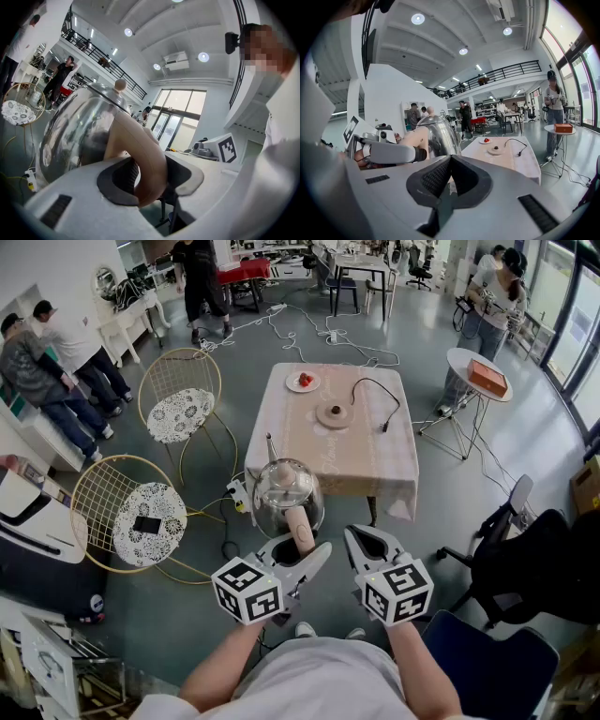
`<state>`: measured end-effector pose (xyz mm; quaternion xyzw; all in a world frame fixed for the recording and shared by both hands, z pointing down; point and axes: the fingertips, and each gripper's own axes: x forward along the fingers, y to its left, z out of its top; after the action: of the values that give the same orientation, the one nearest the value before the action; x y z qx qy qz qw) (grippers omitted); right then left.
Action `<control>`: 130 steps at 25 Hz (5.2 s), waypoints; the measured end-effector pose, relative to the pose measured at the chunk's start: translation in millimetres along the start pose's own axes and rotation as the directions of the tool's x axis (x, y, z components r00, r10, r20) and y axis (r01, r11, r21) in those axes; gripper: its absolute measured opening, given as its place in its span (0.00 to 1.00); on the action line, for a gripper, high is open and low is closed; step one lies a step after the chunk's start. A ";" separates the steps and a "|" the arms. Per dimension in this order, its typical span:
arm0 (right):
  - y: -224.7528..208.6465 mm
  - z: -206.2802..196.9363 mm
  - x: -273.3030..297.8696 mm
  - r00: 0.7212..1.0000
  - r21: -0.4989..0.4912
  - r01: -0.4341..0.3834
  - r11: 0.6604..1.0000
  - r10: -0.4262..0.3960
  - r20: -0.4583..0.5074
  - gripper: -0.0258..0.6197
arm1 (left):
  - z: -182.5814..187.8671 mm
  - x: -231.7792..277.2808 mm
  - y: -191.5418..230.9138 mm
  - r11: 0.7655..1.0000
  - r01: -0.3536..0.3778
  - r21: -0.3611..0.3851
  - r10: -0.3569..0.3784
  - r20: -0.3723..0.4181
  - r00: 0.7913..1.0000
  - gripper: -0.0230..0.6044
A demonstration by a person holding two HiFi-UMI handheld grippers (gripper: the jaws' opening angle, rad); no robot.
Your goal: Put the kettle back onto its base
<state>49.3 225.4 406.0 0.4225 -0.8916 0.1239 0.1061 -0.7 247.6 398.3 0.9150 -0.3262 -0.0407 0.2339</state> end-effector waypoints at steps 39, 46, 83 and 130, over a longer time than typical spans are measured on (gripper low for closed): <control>-113.5 46.5 78.6 0.995 -0.004 -0.095 0.995 0.095 -0.002 0.05 | 52.7 111.0 55.8 0.998 -0.050 -0.022 0.052 0.064 0.997 0.30; -170.3 61.9 85.5 0.992 -0.001 -0.123 0.992 0.123 0.005 0.05 | 67.3 167.7 59.9 0.996 -0.081 -0.025 0.083 0.075 0.994 0.30; -246.9 76.1 181.6 0.999 0.046 -0.040 0.998 0.041 -0.023 0.05 | 102.2 240.0 152.4 1.000 -0.005 -0.005 0.005 -0.004 1.000 0.30; -249.2 101.8 308.1 0.962 0.035 0.272 0.962 -0.271 -0.038 0.05 | 147.6 252.6 284.3 0.936 0.349 0.046 -0.342 -0.119 0.932 0.31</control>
<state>43.8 -182.8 432.8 0.5407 -0.8207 0.1330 0.1284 -0.5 -159.9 416.3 0.9662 -0.1483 -0.0205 0.2099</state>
